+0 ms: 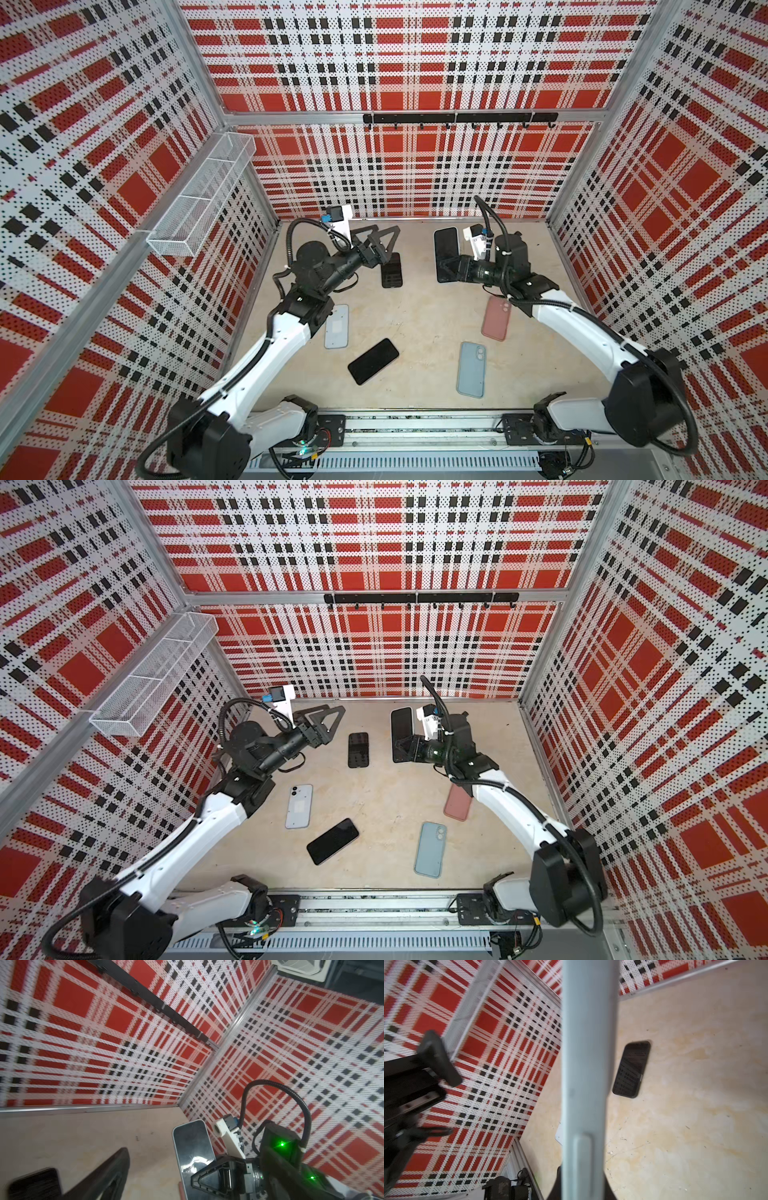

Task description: Put the phone into the phone case

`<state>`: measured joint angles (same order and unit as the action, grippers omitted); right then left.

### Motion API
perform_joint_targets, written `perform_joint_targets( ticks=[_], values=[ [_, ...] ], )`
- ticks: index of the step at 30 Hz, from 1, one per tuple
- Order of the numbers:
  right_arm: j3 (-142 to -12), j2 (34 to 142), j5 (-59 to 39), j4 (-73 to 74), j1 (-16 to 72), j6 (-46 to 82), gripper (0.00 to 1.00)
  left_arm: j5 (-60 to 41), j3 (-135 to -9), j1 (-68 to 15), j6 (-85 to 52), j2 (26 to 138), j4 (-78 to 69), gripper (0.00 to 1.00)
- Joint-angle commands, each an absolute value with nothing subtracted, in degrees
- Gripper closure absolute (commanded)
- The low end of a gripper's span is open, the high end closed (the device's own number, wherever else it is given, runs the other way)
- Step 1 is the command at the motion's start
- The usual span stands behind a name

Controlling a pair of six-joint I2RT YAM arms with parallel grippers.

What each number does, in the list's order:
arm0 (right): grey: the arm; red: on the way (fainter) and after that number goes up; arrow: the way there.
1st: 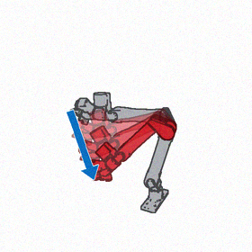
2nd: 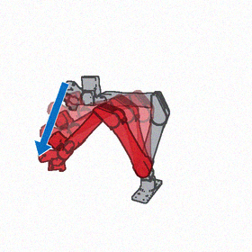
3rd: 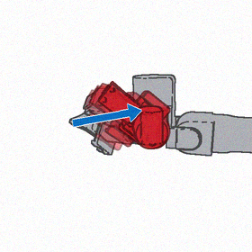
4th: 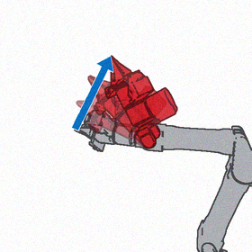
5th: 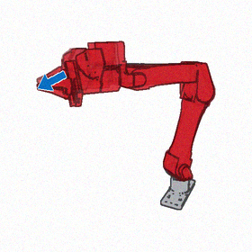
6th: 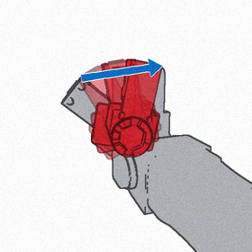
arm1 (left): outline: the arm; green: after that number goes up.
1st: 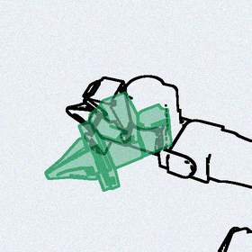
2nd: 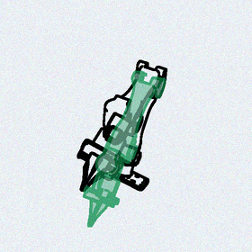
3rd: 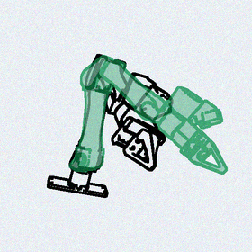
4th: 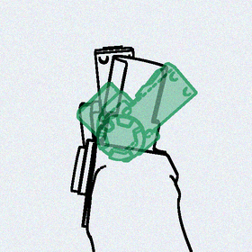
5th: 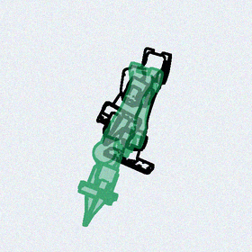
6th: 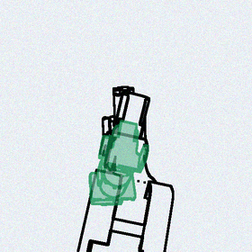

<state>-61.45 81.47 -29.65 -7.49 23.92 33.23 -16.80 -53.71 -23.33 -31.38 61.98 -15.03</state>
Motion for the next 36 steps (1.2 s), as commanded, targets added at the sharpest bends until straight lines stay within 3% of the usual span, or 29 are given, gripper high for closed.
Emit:
perform_joint_targets(
  ticks=[1, 16, 36],
  values=[
    [-67.9, 88.5, -24.6, -14.5, 24.7, 30.0, 1.00, -3.7, -51.2, -24.3, -18.8, 56.7, -1.8, 0.01],
    [-89.0, 116.0, -25.7, -18.2, 25.9, 32.8, 1.00, 0.8, -48.9, -29.9, -7.3, 48.1, 6.8, 0.00],
    [-100.6, 131.8, -27.5, -19.5, 26.1, 34.3, 0.93, -2.7, -47.8, -29.8, -7.5, 49.4, 4.9, 0.01]
  ],
)
